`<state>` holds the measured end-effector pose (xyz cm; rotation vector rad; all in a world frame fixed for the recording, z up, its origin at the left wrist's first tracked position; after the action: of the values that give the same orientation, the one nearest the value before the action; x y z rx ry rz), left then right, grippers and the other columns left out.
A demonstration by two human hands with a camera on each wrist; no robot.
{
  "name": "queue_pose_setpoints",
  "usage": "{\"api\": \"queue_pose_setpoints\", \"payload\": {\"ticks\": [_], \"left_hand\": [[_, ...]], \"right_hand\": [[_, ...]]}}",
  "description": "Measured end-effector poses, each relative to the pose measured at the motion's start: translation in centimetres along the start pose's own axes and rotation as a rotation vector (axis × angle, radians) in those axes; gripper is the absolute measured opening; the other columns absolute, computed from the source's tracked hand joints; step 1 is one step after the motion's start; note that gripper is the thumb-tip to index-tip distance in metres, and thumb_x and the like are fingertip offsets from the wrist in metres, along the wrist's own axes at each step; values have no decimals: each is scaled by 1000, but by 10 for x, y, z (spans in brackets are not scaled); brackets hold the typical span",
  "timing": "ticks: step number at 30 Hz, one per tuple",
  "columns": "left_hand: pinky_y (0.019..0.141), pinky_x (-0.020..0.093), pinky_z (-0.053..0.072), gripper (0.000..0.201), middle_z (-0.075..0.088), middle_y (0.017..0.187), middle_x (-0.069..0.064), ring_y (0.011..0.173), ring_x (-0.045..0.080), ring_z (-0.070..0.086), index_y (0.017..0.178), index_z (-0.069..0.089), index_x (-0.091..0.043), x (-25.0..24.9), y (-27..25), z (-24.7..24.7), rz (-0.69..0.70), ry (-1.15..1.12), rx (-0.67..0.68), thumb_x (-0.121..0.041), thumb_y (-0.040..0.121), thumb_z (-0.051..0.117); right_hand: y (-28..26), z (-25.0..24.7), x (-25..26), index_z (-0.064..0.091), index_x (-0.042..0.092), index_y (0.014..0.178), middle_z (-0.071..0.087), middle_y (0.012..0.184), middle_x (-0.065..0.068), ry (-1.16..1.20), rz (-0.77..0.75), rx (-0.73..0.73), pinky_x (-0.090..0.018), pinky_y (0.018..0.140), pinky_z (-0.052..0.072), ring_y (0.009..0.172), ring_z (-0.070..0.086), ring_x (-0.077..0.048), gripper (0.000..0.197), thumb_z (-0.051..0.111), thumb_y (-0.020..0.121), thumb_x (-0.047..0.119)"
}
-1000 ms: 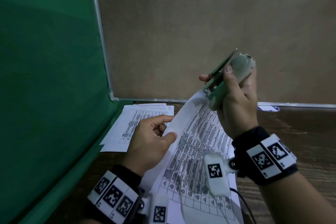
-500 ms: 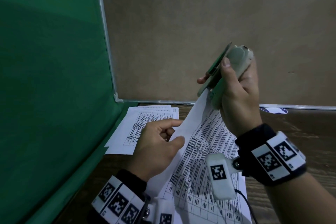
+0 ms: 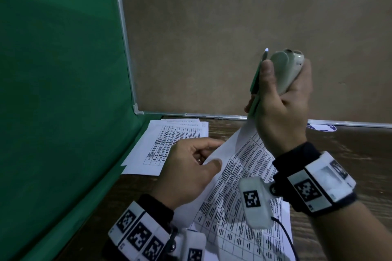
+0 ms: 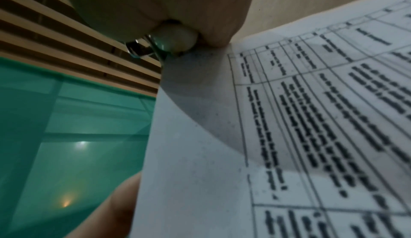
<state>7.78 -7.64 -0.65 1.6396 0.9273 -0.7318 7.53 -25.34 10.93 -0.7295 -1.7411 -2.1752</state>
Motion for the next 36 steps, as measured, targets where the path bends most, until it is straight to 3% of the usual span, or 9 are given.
{"api": "queue_pose_setpoints", "payload": {"ticks": [3,8,11,15,20,24,27,31,36], "left_hand": [[75,45,62,41,77,81,0,77,25,74,103,79,-29,5,0,2,-16,-11,12,7,87,73],[69,24,58,40,74,74,-13,72,7,71,100,77,-30,7,-1,6,-45,-21,51,7,89,72],[83,38,63,32,80,89,0,86,24,77,106,78,-26,19,2,1,-104,-17,13,2,90,73],[81,37,61,25,81,93,2,83,18,77,103,79,-21,43,5,-26,-185,13,-115,-1,88,77],[88,48,62,24,81,84,-4,82,22,78,83,76,-26,79,4,-74,-328,57,-314,-2,85,80],[92,55,60,20,81,89,5,88,32,78,85,77,-20,103,0,-90,-405,8,-433,0,83,79],[92,54,60,23,80,91,10,90,35,77,90,76,-17,111,-2,-93,-432,-54,-489,4,84,77],[94,50,60,25,79,96,14,96,37,76,101,75,-11,109,-2,-90,-423,-114,-505,8,85,76],[96,50,60,32,79,98,14,95,35,77,113,74,-6,115,-3,-92,-447,-120,-517,6,83,78]], "right_hand": [[-1,-2,0,45,26,105,54,87,-12,-17,-21,-10,-42,52,53,63,56,-32,24,60,100,45],[1,-1,-11,43,23,106,53,90,-9,88,34,31,-44,54,57,67,59,-24,18,56,104,35],[4,-12,-15,42,26,107,56,89,0,222,76,-42,-44,67,58,73,59,-19,9,51,108,27],[3,-33,-49,45,26,107,57,91,-1,276,356,-172,-36,62,53,72,58,-18,9,51,106,20],[-48,-47,-135,61,0,83,53,73,-23,-248,858,281,-21,44,34,41,43,-22,19,52,92,13],[-85,-79,-172,75,7,86,74,79,-11,-839,968,672,-25,56,48,64,66,-23,28,65,93,32],[-81,-95,-179,74,11,97,74,94,-10,-960,944,669,-29,69,50,82,68,-24,39,63,97,48],[-76,-119,-196,58,4,115,64,107,-10,-1091,1001,635,-32,74,44,95,61,-28,42,68,94,40],[-73,-134,-200,62,0,113,68,98,-15,-1134,1036,552,-30,62,43,91,66,-29,48,66,93,44]]}}
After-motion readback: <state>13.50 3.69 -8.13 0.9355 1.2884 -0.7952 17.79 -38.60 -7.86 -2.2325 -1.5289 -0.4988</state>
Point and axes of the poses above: each hand's wrist, its own y-axis towards the middle knuckle, its own z-axis out of the palm, x = y × z, the point moved 9 cm from there along y, towards the middle knuckle
